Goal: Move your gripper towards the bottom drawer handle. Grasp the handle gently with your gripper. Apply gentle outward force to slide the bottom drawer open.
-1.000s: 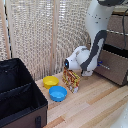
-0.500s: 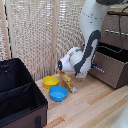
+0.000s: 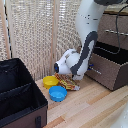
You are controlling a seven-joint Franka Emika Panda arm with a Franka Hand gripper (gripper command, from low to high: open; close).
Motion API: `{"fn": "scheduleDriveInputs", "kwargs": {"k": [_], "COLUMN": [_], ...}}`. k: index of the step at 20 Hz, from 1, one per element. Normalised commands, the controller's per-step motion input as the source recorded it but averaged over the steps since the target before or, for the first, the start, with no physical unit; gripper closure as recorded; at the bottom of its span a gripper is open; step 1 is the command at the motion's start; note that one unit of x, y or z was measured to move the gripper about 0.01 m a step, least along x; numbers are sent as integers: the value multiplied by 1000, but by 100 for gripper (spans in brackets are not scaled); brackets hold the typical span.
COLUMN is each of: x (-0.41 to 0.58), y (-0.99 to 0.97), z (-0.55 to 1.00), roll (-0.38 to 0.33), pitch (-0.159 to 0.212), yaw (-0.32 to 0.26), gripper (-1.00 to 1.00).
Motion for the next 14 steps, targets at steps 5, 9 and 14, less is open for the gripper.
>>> {"fn": "scheduleDriveInputs", "kwargs": {"k": [5,9,14], "x": [302,364,299], "y": [49,58,165], "z": [337,755,744], "roll": [0,7,49], "pitch": [65,97,57], "yaw": [3,-113,-210], "gripper": [-100,-100,-100]}}
